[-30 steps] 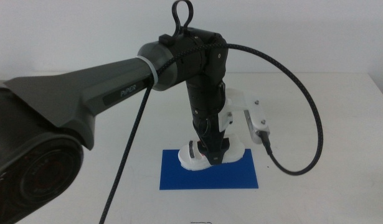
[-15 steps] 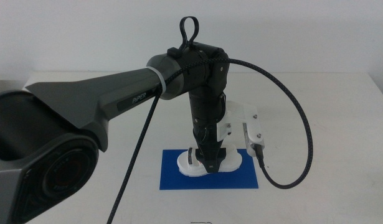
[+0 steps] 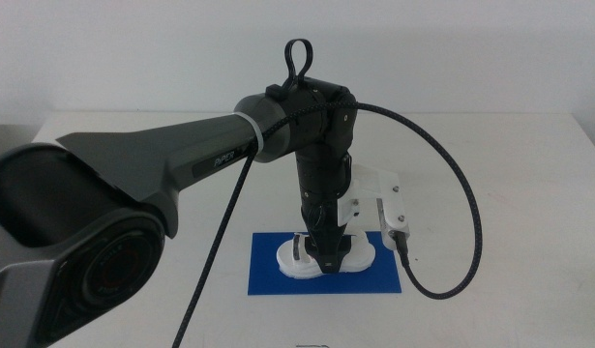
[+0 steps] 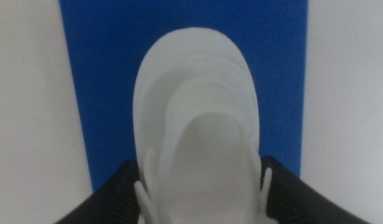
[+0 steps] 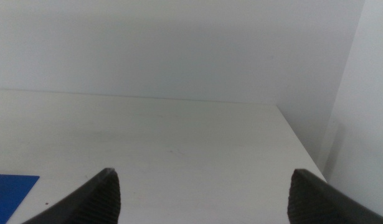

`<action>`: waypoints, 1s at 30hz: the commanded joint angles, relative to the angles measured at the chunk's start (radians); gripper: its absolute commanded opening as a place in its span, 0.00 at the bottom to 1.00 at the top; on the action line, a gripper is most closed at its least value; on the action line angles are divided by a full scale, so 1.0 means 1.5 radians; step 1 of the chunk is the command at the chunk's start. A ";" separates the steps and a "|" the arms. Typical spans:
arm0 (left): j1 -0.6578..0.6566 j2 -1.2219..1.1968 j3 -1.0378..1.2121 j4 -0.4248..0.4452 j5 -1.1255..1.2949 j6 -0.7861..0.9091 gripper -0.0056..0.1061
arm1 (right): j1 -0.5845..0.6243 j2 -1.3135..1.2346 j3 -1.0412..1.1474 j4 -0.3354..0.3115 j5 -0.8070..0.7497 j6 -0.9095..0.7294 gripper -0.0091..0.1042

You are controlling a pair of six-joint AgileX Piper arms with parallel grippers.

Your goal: Use one arm to grab the shoe from the table and place it on the mat.

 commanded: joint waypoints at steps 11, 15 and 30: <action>0.000 -0.039 -0.017 -0.010 -0.006 0.031 0.20 | 0.001 -0.013 -0.012 -0.006 -0.051 -0.003 0.91; 0.000 -0.039 -0.017 -0.010 -0.005 0.038 0.28 | 0.001 -0.013 -0.012 -0.006 -0.051 -0.003 0.91; 0.000 -0.051 -0.073 0.000 0.086 0.021 0.89 | 0.001 -0.013 -0.012 -0.006 -0.051 -0.003 0.91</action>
